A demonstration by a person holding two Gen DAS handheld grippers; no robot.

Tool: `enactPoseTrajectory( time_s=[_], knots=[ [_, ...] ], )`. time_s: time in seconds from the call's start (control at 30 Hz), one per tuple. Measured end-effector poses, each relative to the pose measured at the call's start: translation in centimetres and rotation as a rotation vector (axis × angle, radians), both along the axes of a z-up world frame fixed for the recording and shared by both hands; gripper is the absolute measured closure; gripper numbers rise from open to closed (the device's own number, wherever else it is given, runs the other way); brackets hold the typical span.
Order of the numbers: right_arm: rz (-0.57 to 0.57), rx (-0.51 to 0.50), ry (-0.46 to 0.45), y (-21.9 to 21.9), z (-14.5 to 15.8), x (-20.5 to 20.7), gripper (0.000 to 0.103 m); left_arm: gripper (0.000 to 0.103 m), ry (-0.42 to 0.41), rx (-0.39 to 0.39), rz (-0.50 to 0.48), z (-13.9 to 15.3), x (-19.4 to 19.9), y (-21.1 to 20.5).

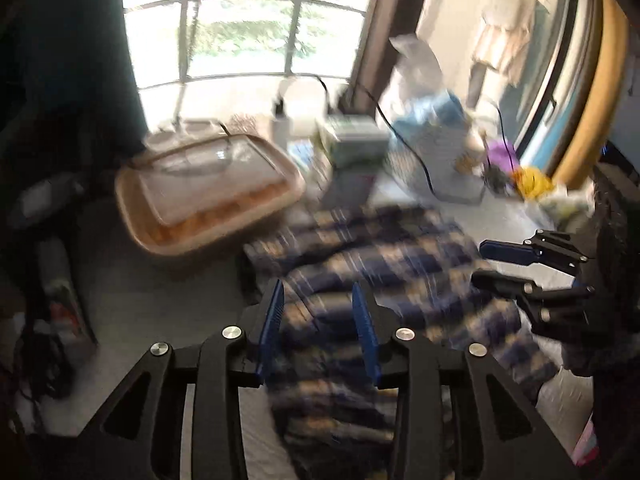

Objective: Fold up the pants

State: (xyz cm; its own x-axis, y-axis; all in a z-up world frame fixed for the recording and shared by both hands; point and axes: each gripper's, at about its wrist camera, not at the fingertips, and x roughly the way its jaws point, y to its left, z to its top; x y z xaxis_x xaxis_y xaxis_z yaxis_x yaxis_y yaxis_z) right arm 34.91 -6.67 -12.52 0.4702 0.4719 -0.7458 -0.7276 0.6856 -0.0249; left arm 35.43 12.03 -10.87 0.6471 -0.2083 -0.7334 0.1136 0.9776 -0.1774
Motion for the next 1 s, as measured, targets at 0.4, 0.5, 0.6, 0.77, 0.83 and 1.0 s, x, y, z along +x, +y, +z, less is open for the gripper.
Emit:
enactPoseTrajectory(
  time_s=[0.4, 0.5, 0.6, 0.77, 0.83, 1.0],
  knots=[
    [0.003, -0.112, 0.063, -3.2, -4.3, -7.7, 0.067, 0.065, 0.096, 0.075, 0.038, -4.0, 0.4, 0.5],
    [-0.003, -0.121, 0.057, -4.6, -4.2, -8.7, 0.067, 0.065, 0.096, 0.081, 0.041, -4.0, 0.2, 0.4],
    [-0.015, -0.123, 0.061, -6.2, -4.2, -9.8, 0.067, 0.065, 0.094, 0.071, 0.056, -3.5, -0.7, 0.6],
    [-0.039, -0.098, 0.100, -8.5, -3.4, -11.0, 0.065, 0.065, 0.032, 0.089, 0.033, -1.4, -3.5, -0.4],
    [-0.053, -0.092, 0.099, -9.0, -2.6, -11.2, 0.065, 0.065, 0.006, 0.075, 0.012, -0.5, -5.0, -1.2],
    [-0.048, -0.018, 0.053, -8.1, -0.9, -11.1, 0.065, 0.065, 0.011, 0.052, -0.109, -0.8, -7.0, -4.9]
  ],
)
